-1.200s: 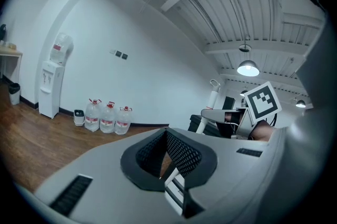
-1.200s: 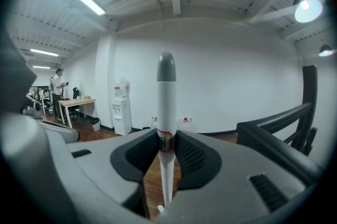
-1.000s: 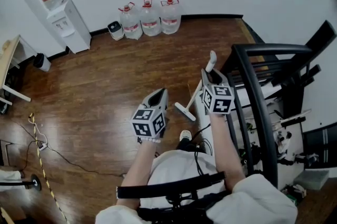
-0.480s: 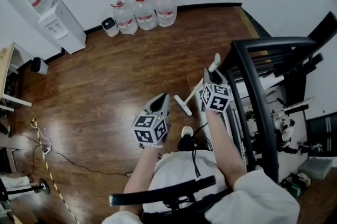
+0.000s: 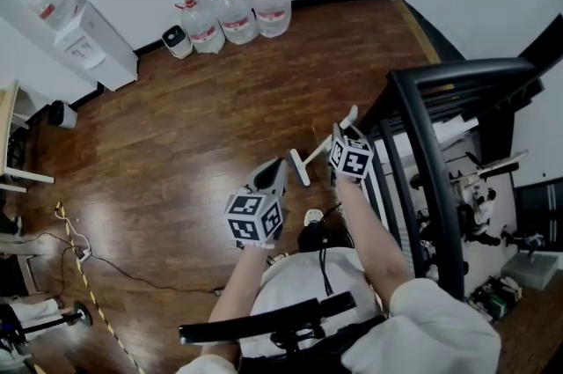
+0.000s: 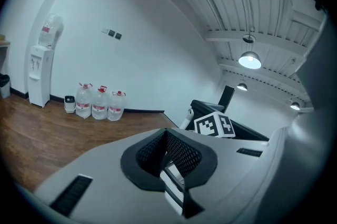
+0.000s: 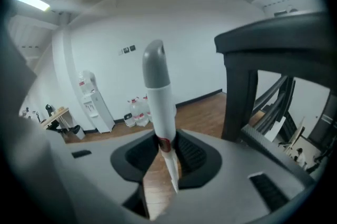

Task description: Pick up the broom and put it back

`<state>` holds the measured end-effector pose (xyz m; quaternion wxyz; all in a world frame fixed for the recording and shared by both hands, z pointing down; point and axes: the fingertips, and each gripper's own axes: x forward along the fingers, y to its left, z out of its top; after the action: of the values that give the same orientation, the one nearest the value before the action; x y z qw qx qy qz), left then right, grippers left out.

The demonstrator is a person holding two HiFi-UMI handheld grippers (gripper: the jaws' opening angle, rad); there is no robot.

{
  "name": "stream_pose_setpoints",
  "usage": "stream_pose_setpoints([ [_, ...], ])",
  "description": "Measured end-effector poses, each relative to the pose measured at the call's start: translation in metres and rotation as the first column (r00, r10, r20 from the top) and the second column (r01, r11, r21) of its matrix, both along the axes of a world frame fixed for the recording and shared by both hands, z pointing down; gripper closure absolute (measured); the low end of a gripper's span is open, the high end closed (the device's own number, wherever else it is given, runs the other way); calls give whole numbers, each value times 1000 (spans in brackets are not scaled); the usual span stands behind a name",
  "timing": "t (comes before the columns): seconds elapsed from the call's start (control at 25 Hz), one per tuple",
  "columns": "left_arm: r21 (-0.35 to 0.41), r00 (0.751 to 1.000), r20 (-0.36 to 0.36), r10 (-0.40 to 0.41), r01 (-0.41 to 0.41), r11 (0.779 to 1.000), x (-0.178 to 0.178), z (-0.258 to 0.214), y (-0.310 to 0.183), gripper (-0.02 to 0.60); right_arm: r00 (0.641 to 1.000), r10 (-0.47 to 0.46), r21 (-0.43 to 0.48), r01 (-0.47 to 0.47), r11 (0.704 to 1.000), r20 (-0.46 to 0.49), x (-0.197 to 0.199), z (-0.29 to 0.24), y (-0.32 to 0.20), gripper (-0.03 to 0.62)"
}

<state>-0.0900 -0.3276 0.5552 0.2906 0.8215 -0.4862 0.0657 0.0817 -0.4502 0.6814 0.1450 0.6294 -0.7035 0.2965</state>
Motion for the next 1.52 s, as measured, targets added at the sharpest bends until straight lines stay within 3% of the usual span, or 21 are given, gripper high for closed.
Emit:
stream_pose_setpoints([
  [0.08, -5, 1000, 5, 5, -5, 1000, 3, 3, -9, 588, 1000, -9, -47, 9, 999, -3, 0, 26, -6, 467],
  [0.4, -15, 1000, 15, 20, -20, 1000, 5, 7, -30, 588, 999, 27, -50, -25, 998, 37, 22, 43, -43, 464],
  [0.64, -23, 1000, 12, 20, -20, 1000, 14, 8, -48, 588, 991, 126, -51, -125, 991, 33, 71, 55, -59, 465],
  [0.88, -38, 999, 11, 35, -34, 999, 29, 14, -51, 588, 985, 170, -75, -171, 982, -31, 109, 68, -66, 464],
  [1.12, -44, 999, 8, 32, -31, 999, 31, 17, -50, 588, 980, 200, -72, -199, 977, 12, 115, 64, -69, 458],
  [1.24, -49, 999, 4, 33, -32, 998, 33, 18, -49, 588, 979, 203, -91, -200, 976, 15, 114, 66, -65, 425],
  [1.52, -30, 1000, -10, -1, 0, 1000, 32, 5, -42, 588, 992, 122, -82, -124, 989, -24, 98, 48, -31, 399],
])
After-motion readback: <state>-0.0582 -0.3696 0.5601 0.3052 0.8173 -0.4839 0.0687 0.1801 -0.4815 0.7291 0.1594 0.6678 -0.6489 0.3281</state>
